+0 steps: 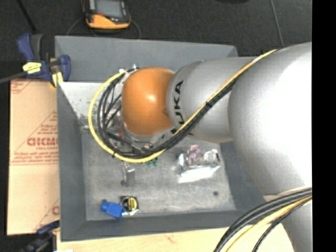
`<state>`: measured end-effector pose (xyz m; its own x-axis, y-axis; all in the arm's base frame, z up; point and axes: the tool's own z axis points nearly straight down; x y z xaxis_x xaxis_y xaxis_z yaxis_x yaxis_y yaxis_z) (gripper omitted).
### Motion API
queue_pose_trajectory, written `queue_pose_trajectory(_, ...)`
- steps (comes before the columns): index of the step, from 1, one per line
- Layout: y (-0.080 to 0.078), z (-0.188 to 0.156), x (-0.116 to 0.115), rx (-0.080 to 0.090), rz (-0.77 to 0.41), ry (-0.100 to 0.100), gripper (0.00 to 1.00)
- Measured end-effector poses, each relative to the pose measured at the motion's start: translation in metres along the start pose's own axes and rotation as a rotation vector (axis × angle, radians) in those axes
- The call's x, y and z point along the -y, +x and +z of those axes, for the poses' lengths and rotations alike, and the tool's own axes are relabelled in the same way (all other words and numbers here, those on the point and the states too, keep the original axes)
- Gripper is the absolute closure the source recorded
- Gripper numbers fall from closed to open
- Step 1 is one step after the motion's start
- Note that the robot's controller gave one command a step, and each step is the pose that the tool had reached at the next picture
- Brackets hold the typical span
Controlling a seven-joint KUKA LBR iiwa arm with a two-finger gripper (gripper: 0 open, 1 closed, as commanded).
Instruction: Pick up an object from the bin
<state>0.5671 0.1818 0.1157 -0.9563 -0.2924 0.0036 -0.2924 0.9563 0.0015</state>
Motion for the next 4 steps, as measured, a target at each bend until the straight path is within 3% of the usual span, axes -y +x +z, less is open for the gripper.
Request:
queue_pose_trajectory(1, 0.065, 0.047, -0.025, -0.001, -0.090, 0.000, 0.00)
queue_pose_trajectory(2, 0.052, 0.045, -0.044, 0.010, -0.203, 0.002, 0.00)
queue_pose_trajectory(3, 0.052, 0.045, -0.044, 0.010, -0.199, 0.001, 1.00)
queue_pose_trajectory(4, 0.060, 0.026, -0.055, 0.012, -0.237, 0.001, 1.00)
